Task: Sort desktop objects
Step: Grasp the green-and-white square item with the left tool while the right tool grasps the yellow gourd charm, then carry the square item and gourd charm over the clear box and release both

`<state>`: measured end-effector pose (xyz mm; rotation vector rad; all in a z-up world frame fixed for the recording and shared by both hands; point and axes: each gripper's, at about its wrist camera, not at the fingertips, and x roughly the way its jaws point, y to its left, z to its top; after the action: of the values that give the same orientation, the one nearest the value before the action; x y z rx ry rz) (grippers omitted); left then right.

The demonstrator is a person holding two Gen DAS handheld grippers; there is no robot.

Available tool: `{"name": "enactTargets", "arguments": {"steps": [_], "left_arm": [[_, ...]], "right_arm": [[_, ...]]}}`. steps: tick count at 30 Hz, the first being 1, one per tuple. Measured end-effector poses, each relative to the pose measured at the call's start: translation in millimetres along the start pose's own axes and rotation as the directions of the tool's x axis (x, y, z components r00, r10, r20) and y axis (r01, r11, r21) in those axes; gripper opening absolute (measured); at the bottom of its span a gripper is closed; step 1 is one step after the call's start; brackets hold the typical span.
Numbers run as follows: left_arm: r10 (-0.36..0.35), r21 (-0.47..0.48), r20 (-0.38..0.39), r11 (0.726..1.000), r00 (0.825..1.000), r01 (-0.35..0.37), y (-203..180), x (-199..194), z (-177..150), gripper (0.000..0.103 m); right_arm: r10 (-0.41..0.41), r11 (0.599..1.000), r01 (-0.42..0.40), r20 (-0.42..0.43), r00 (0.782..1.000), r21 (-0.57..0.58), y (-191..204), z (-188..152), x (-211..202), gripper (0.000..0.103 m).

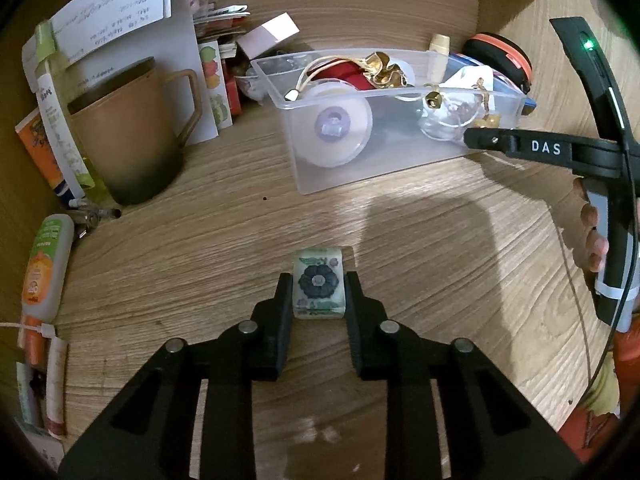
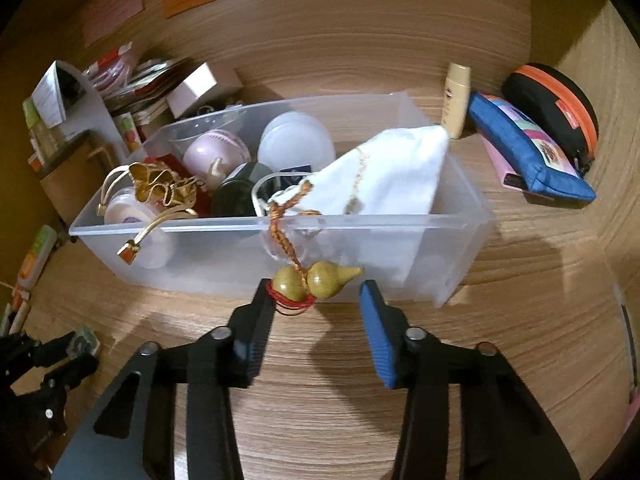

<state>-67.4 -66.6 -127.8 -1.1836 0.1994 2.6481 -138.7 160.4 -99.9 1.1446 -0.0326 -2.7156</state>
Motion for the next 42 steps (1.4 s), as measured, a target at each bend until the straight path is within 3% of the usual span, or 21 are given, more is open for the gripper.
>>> {"name": "enactTargets", "arguments": {"steps": [4,16,26,42], "left_arm": [[0.006,0.001,0.003,1.000,1.000,-0.006,-1,-1,-1,0.024],[0.004,-0.011,0.018,1.000,1.000,-0.004,0,-5,-3,0.024],[-0.039,-0.108,0.049,0.993,0.998,0.044,17,-18,-2,0.024],[-0.001,-0.097,0.169,0.995,0.986,0.018,23,-50,41,0.024]], "right_arm": [[0.019,0.999,-0.020,0.025,0.999,0.026,-5,0,-5,0.019],[-0.015,1.000,0.016,0.067,0.998,-0.011,1,-2,-15,0.019],[0.008,0.999,0.000,0.136,0.991,-0.054,12,-2,-39,0.018],[0.025,0.993,-0.001,0.203,0.979,-0.116,15,25,-57,0.018]]}}
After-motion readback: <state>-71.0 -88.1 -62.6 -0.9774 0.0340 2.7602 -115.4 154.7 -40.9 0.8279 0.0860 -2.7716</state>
